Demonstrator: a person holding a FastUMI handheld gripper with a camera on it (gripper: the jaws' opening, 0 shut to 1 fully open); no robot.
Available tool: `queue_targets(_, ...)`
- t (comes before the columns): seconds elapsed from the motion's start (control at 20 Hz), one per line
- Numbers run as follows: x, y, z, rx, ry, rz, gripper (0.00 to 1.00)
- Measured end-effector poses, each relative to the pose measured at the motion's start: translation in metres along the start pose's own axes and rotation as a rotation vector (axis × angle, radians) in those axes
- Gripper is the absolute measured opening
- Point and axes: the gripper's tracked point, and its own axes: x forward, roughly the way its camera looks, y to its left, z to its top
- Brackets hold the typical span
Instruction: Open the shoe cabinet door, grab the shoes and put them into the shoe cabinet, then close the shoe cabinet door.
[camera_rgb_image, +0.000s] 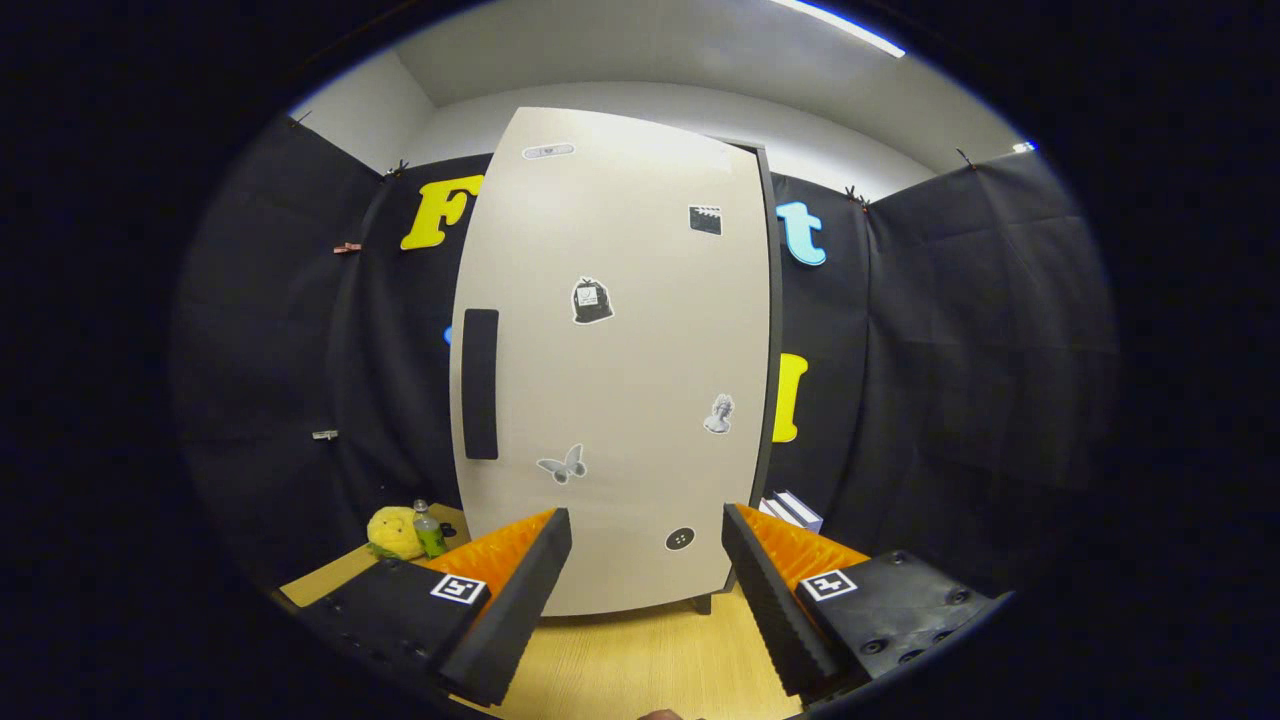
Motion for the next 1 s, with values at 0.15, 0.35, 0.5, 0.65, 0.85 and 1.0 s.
queue_targets(0.15, -0.006, 0.017, -0.009, 0.045, 0.031, 0.037, 0.98)
queue_targets(0.35, -0.026, 0.034, -0.028, 0.05, 0.08, 0.063, 0.98)
queue_targets(0.5, -0.037, 0.037, -0.032, 0.012, 0.062, 0.061, 0.98)
queue_targets(0.65, -0.047, 0.04, -0.04, 0.004, 0.066, 0.038, 0.98)
queue_targets(0.85, -0.054, 0.035, -0.054, 0.011, 0.105, -0.003, 0.98)
queue_targets(1.0, -0.054, 0.038, -0.058, 0.05, 0.121, -0.011, 0.98)
